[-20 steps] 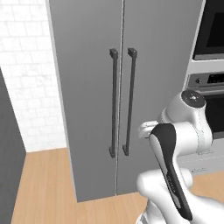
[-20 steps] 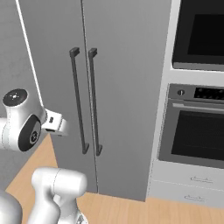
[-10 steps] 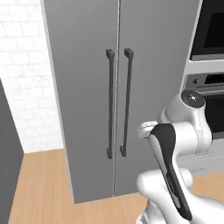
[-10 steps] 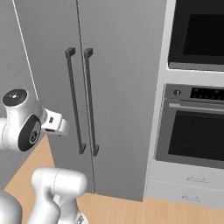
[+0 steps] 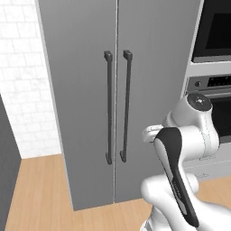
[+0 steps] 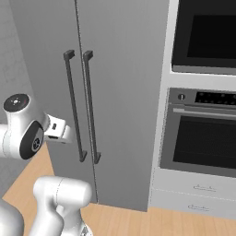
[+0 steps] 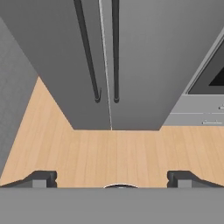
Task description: Grab a lemon wedge from the fridge and one ice cube from the ice bowl, and put them in the glass of lemonade.
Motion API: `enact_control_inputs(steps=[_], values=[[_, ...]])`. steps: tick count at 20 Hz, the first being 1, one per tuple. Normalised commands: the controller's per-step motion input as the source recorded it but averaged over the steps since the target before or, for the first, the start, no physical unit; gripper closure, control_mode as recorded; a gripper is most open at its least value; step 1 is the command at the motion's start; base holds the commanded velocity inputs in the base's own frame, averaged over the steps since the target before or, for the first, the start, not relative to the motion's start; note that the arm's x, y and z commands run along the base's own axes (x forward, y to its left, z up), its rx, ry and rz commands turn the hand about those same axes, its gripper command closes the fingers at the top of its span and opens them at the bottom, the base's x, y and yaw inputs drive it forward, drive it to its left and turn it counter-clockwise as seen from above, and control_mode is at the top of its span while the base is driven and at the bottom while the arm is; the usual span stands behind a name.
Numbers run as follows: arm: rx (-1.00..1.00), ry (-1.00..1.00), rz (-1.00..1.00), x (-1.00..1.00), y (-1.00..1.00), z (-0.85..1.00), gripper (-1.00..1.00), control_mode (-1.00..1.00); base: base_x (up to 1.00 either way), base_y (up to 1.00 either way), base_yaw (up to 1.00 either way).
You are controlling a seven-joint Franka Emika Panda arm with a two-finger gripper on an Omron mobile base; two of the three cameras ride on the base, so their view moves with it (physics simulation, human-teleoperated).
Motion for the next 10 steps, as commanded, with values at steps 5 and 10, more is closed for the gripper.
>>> enact_control_inputs(steps=[5,10], values=[[0.0,0.0,0.0,0.0,0.0,0.0,-1.0,1.0,-0.07,0.0,0.0],[0.0,0.0,0.0,0.0,0.0,0.0,-1.0,1.0,-0.03,0.0,0.0]])
